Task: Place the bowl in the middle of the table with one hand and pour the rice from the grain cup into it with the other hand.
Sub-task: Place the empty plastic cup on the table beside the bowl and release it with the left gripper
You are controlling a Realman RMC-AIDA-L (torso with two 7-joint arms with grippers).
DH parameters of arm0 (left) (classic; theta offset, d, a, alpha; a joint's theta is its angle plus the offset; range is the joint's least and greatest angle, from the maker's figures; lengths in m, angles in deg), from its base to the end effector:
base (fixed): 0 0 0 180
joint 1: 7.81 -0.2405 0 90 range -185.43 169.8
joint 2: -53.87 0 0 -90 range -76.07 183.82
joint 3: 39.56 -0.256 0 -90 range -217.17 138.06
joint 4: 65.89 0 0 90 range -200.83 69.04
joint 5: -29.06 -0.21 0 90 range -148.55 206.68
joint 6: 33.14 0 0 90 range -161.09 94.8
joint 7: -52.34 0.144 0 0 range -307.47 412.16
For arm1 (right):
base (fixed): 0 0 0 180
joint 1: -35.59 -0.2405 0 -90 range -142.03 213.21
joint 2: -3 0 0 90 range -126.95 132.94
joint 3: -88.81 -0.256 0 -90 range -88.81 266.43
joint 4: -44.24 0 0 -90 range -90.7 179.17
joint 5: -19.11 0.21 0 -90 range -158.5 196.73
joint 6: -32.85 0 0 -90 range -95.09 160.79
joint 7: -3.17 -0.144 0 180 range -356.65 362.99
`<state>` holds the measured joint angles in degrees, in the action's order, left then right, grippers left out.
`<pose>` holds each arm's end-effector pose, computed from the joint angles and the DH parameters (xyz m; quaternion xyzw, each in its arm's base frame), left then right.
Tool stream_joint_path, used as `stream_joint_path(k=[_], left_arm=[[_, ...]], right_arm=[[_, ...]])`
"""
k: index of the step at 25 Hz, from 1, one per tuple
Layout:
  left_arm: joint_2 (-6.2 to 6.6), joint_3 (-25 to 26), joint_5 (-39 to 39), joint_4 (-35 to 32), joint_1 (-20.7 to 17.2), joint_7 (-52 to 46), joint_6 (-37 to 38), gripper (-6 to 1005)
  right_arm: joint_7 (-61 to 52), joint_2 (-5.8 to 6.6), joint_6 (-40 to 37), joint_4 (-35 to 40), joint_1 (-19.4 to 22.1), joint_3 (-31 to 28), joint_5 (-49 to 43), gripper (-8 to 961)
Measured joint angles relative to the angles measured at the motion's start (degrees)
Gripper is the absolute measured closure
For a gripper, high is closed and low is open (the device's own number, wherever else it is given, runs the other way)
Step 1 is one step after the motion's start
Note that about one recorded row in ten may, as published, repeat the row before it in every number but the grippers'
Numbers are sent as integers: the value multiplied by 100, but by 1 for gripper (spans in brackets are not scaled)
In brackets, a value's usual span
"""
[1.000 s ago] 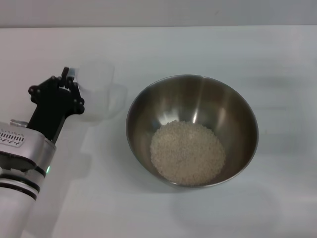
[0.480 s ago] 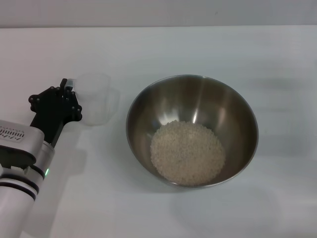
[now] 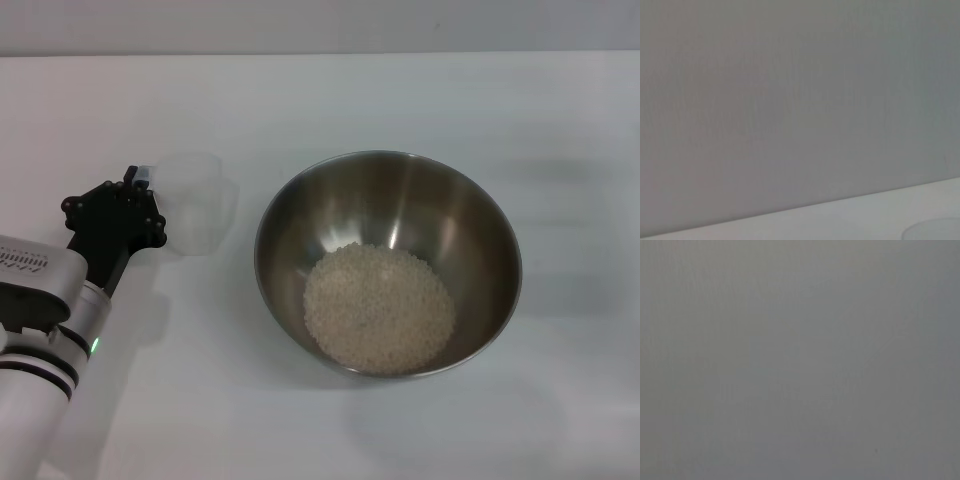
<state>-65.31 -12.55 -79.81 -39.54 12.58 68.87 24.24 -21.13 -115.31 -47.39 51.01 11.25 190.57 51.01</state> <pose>-0.3023 0.3003 -0.0826 -0.7537 -0.2241 -0.2117 0.5805 0.3337 0.3260 0.0536 -0.5554 0.2448 0.4545 0.6519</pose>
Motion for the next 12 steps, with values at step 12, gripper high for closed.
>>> stream_joint_path(k=[12], left_arm=[[35,-9,-44,-107,-134,-582,72,787]], right_arm=[[58,1,-2,25,-37,0,-180,371]])
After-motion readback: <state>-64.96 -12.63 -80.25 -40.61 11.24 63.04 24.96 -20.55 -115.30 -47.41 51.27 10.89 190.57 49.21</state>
